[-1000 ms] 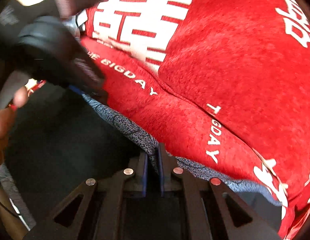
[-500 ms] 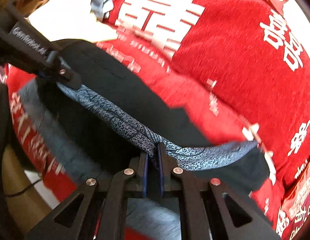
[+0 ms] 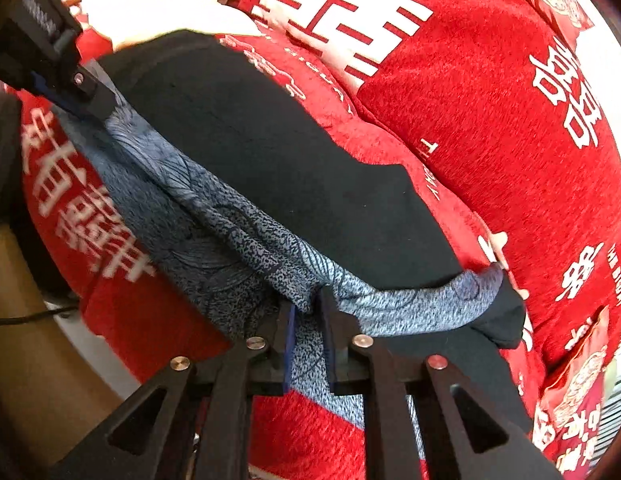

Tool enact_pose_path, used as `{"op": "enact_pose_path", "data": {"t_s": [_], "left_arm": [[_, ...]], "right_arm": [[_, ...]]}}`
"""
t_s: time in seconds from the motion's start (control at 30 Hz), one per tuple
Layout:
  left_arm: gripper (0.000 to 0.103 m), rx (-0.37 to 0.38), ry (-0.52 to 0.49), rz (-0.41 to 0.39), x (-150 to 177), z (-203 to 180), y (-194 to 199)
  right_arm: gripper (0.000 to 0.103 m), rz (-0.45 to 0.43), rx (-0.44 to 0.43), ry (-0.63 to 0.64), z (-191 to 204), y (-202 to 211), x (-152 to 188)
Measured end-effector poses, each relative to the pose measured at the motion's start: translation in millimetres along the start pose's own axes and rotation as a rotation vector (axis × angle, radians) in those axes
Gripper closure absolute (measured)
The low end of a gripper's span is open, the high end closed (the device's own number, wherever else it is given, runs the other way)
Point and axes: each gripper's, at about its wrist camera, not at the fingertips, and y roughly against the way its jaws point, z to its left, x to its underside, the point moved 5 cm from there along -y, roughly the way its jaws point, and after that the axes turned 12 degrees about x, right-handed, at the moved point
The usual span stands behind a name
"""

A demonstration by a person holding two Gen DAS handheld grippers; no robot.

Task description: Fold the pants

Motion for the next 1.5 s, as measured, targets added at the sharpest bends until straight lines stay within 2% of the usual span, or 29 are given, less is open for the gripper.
{"op": "enact_pose_path", "data": {"t_s": [0.03,0.07,0.1,0.13,0.17,0.2,0.27,0.37,0.47,0.53,0.63,0.73,0.83,0.93,1.0,1.1,1.2,1.27,1.33,1.43,1.5], "left_arm": [[0.081,-0.008,-0.011,-0.013,-5,-3,3],[0.068,-0.011,-0.015,-0.021,-9,-4,4],[0.032,-0.017,-0.015,-0.033,-14,-6,4],[0.019,-0.044,-0.006,-0.066,-21,-8,6],[0.013,-0.058,-0.001,-0.094,-24,-5,13],[0.013,-0.050,-0.009,-0.121,-30,-12,15],[0.013,-0.030,-0.036,-0.101,-35,-24,7],[0.013,-0.101,-0.088,-0.071,-44,-36,-19],[0.013,-0.158,-0.141,-0.018,-52,-46,-50],[0.013,-0.207,-0.167,0.004,-56,-48,-66],[0.013,-0.274,-0.211,0.064,-48,-44,-84],[0.012,-0.307,-0.315,0.104,-24,-40,-84],[0.011,-0.311,-0.371,0.117,2,-33,-78],[0.011,-0.332,-0.382,0.174,17,-25,-77],[0.011,-0.296,-0.378,0.197,19,-28,-69],[0.011,-0.191,-0.362,0.150,4,-46,-51],[0.011,-0.157,-0.333,0.075,-27,-62,-42],[0.011,-0.169,-0.304,0.054,-44,-67,-51],[0.011,-0.186,-0.269,0.072,-55,-67,-69],[0.011,-0.210,-0.250,0.167,-41,-62,-100],[0.010,-0.253,-0.322,0.151,-29,-64,-106]], "right_arm": [[0.075,0.002,-0.036,-0.043,-8,5,-3],[0.062,0.008,-0.072,-0.113,-21,8,-6],[0.054,0.011,-0.090,-0.171,-32,9,-8],[0.039,0.011,-0.102,-0.245,-48,10,-10],[0.029,0.015,-0.106,-0.313,-64,9,-11],[0.026,0.020,-0.107,-0.376,-79,7,-10],[0.026,0.050,-0.088,-0.479,-108,-4,-4],[0.026,0.153,-0.001,-0.588,-144,-33,8],[0.026,0.297,0.034,-0.743,-178,-74,16],[0.026,0.353,0.051,-0.815,-194,-91,18],[0.026,0.442,0.067,-0.847,-204,-120,11],[0.028,0.528,0.077,-0.788,-194,-138,17],[0.031,0.509,0.074,-0.805,-185,-129,34],[0.031,0.506,0.061,-0.847,-176,-113,59],[0.031,0.494,0.035,-0.876,-175,-98,69],[0.030,0.428,0.049,-0.907,-190,-77,70],[0.027,0.380,0.113,-0.878,-207,-73,54],[0.023,0.367,0.151,-0.862,-223,-84,38],[0.023,0.382,0.168,-0.845,-234,-106,18],[0.023,0.469,0.196,-0.794,-243,-152,-2],[0.023,0.522,0.201,-0.752,-242,-174,-6]]}}
